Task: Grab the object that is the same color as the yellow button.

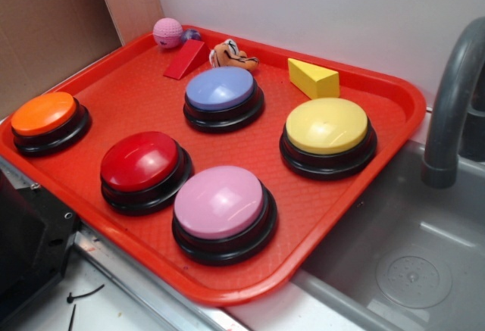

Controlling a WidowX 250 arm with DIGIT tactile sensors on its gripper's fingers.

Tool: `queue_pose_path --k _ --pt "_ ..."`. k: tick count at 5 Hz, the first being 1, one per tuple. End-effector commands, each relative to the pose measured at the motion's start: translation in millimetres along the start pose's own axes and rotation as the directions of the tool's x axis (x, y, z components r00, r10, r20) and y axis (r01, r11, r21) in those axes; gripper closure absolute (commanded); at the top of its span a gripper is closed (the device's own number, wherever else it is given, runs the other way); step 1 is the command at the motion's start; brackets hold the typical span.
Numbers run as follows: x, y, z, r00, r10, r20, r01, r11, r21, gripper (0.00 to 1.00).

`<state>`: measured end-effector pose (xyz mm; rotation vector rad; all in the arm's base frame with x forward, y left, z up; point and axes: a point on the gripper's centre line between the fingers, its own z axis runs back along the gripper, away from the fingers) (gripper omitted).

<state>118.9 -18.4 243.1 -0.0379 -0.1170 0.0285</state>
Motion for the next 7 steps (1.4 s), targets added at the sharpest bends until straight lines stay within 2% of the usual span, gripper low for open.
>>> queue_pose_path --k 1,2,3,4,5,6,7 --pt "0.0 0.0 0.0 1.000 0.000 0.000 0.000 1.000 0.000 0.00" --pt "14.0 -7.1 -8.1 0.994 0.089 0.057 -0.091 0.996 0.025 0.00" --pt "30.0 -8.5 -13.8 0.966 0.239 0.101 -0.238 0.971 -0.024 0.00" --pt "49.8 -11.2 -25.0 0.904 0.405 0.136 -0.404 0.914 -0.037 0.00" --pt "72.2 -7.3 -36.2 0.781 0.605 0.158 -0.600 0.796 -0.083 0.00" --pt "96.3 -13.5 -54.7 0.641 0.739 0.207 -0.725 0.671 -0.154 0.00" --pt "119.1 -23.4 -77.8 0.456 0.853 0.252 -0.835 0.509 -0.211 0.00"
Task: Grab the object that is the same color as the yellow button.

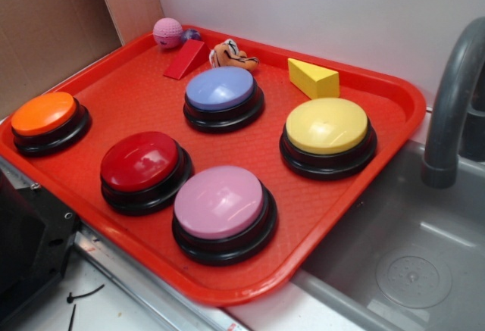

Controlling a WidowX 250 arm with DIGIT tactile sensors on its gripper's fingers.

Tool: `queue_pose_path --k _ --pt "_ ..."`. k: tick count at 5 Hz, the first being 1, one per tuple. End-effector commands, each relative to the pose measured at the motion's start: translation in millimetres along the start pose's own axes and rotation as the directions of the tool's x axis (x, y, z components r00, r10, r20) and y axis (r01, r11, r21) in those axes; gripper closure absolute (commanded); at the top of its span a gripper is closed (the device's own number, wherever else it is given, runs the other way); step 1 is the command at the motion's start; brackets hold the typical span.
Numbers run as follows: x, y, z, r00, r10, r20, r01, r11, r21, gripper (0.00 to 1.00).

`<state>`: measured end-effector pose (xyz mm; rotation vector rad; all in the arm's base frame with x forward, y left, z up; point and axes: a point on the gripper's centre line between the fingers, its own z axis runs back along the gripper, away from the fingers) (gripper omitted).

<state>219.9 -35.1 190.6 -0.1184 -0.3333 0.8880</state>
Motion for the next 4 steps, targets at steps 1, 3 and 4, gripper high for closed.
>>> queue_pose_path --k 1,3,4 --pt "13.3 -40.8 -48.5 0.958 0.273 0.086 -0.272 0.962 -0.033 0.00" --pt "23.4 -68.9 -96.7 0.945 0.307 0.116 -0.307 0.952 -0.021 0.00" --pt "24.9 -73.0 -115.9 0.947 0.301 0.110 -0.303 0.953 0.001 0.00"
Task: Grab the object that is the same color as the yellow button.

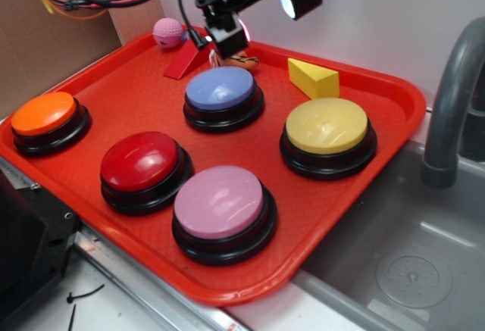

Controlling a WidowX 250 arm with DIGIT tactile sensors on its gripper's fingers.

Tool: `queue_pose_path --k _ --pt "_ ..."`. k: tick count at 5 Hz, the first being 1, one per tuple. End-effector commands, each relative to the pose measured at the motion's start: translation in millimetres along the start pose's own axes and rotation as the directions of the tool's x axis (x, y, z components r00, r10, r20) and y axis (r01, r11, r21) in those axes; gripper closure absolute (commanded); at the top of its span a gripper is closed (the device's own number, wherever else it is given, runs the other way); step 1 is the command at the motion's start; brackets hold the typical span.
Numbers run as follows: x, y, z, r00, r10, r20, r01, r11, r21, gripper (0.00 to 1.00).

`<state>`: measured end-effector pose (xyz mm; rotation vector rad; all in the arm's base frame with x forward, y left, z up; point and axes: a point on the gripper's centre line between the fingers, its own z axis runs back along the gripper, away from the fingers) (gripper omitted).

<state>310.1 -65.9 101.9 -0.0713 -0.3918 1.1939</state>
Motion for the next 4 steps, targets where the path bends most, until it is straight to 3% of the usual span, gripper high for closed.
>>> queue_pose_path --k 1,4 --pt "9.0 -16.5 -19.4 1.000 -0.005 0.004 0.005 0.999 -0.032 0.00" --pt "2.8 -28.6 -42.8 0.995 -0.095 0.016 0.095 0.995 -0.022 0.00"
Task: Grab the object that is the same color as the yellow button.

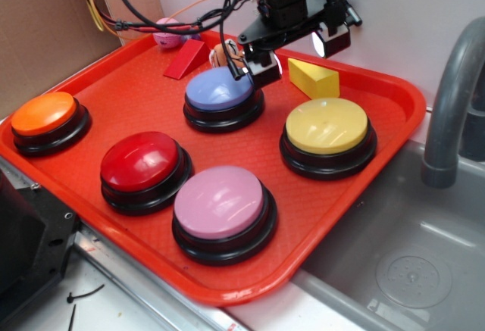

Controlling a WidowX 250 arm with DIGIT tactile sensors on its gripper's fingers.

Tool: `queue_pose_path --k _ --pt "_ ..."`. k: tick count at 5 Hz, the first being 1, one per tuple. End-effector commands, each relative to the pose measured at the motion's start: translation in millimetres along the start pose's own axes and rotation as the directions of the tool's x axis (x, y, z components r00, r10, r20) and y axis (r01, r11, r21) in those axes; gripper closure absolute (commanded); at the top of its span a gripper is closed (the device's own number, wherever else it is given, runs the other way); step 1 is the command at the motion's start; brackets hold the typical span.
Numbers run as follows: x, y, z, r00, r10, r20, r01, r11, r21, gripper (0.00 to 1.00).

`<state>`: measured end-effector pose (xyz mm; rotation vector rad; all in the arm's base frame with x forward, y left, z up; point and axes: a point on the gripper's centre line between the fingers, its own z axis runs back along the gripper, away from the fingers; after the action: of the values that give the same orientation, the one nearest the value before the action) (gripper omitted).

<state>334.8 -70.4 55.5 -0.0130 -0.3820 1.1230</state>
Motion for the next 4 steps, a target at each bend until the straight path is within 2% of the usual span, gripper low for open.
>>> queue_pose_path --k 1,3,4 --pt "10.3 -20.3 1.7 0.999 -0.052 0.012 0.053 0.997 -0.057 0.00" --pt "6.2 -22.6 -7.7 0.999 -0.047 0.000 0.047 0.999 -0.018 0.00" --pt "5.6 -21.4 -9.3 0.999 -0.050 -0.009 0.050 0.999 -0.018 0.80"
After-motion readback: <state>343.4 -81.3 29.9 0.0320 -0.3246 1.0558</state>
